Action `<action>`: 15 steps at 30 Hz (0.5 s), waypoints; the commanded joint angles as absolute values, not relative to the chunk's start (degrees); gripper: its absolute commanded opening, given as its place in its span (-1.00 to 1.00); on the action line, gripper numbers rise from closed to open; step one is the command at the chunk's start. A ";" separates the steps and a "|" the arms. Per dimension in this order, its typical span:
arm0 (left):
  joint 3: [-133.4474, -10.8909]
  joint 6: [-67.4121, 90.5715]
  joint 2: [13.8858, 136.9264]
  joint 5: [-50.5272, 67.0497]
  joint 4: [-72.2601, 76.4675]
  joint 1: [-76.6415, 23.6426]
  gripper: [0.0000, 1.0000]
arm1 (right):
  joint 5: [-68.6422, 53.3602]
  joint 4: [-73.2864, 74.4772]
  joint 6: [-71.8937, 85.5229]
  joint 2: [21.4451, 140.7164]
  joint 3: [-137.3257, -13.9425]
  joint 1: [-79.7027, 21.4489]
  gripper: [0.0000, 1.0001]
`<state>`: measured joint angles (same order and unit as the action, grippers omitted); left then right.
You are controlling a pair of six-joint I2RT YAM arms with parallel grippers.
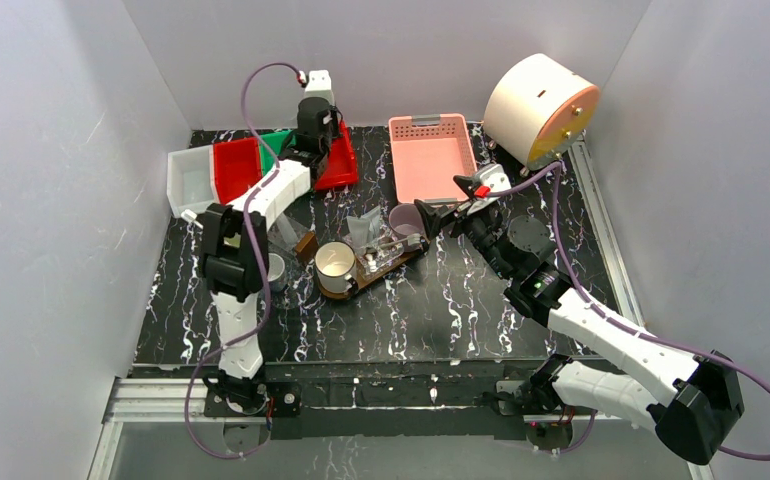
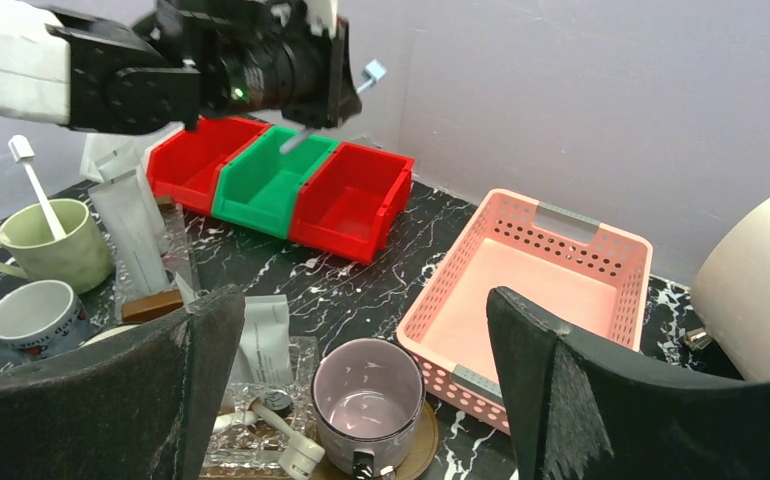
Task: Prepare toiletry sets of a toothbrush and toothpaste on the tray
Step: Pick up the toothbrush from the storage box.
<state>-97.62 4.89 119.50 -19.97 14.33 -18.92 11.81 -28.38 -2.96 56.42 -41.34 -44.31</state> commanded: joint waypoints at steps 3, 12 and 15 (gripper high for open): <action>-89.27 12.29 107.66 -9.69 25.12 -19.16 -1.00 | 9.65 -29.38 -0.70 55.99 -42.82 -44.21 0.97; -76.51 23.99 94.67 -0.16 32.81 -19.38 -1.00 | 4.64 -29.80 4.23 56.79 -44.25 -44.21 0.97; -73.45 27.24 91.57 4.43 34.93 -19.79 -1.00 | 2.31 -30.59 6.10 57.79 -44.76 -44.21 0.97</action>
<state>-76.47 20.86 97.21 -2.35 29.67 -18.98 6.09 -27.55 2.74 56.84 -41.54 -44.31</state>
